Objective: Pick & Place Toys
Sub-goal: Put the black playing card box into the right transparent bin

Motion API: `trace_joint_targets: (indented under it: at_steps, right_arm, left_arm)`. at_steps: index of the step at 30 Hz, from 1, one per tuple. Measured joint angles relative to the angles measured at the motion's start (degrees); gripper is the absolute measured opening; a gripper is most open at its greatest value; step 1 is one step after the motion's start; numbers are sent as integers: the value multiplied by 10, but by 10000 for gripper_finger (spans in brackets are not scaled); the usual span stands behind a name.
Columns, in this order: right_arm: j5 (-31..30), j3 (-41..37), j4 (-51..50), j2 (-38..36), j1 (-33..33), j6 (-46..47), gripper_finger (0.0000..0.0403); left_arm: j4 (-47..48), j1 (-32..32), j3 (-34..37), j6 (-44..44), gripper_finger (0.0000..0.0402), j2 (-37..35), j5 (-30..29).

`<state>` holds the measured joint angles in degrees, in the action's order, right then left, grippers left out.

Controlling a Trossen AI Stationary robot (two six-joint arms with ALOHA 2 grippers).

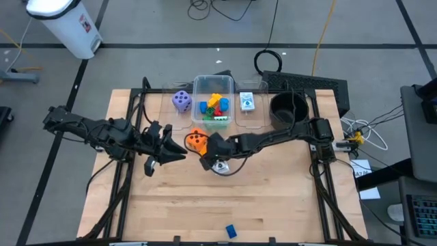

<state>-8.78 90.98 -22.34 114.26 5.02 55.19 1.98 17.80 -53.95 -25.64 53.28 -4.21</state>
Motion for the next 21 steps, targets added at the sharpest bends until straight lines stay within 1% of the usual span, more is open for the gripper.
trace_joint_targets:
  at_steps: [3,9,11,13,16,21]
  right_arm:
    - [4,-25,49,0,3,4,299]
    - [93,-75,149,0,3,31,294]
    - [101,-86,163,0,3,32,294]
    - [98,-91,160,0,4,53,294]
    - [68,-92,136,0,4,83,294]
    - [46,-92,83,0,5,99,294]
  left_arm:
    - [0,0,0,-1,97,0,0]
    - [0,0,0,-1,97,0,0]
    - [4,0,0,-1,97,0,-1]
    - [12,0,0,-2,97,0,-5]
    - [27,0,0,-4,97,0,-9]
    - [30,0,0,-4,97,0,-10]
